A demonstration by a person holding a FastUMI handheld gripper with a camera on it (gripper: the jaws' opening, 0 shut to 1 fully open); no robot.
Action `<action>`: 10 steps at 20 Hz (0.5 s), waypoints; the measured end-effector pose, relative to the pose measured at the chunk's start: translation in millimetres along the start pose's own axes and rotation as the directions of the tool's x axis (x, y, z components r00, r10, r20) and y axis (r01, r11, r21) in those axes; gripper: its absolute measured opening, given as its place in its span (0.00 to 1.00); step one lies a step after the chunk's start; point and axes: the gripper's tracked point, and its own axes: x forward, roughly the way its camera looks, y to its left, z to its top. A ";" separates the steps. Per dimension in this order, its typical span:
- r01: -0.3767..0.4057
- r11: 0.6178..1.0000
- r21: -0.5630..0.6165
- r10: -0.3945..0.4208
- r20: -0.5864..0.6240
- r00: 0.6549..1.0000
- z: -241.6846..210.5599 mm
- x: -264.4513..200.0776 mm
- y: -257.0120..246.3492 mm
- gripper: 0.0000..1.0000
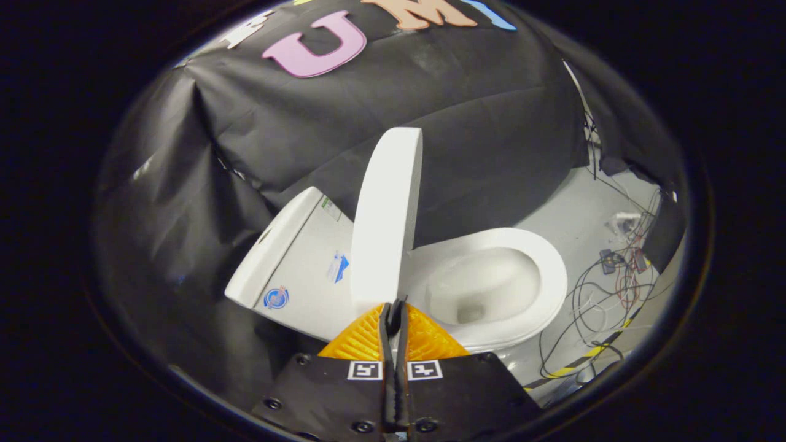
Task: Open the toilet lid.
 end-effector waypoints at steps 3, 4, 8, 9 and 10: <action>-0.005 1.000 -0.030 0.005 0.001 1.000 3.2 2.4 17.3 0.01; -0.008 0.999 -0.036 0.008 0.000 1.000 4.2 3.4 23.5 0.01; -0.019 0.997 -0.069 0.019 -0.001 1.000 4.9 5.8 46.4 0.01; -0.021 0.997 -0.078 0.021 -0.003 1.000 4.1 7.7 51.4 0.01; -0.024 0.996 -0.087 0.024 -0.004 1.000 5.7 9.3 58.8 0.01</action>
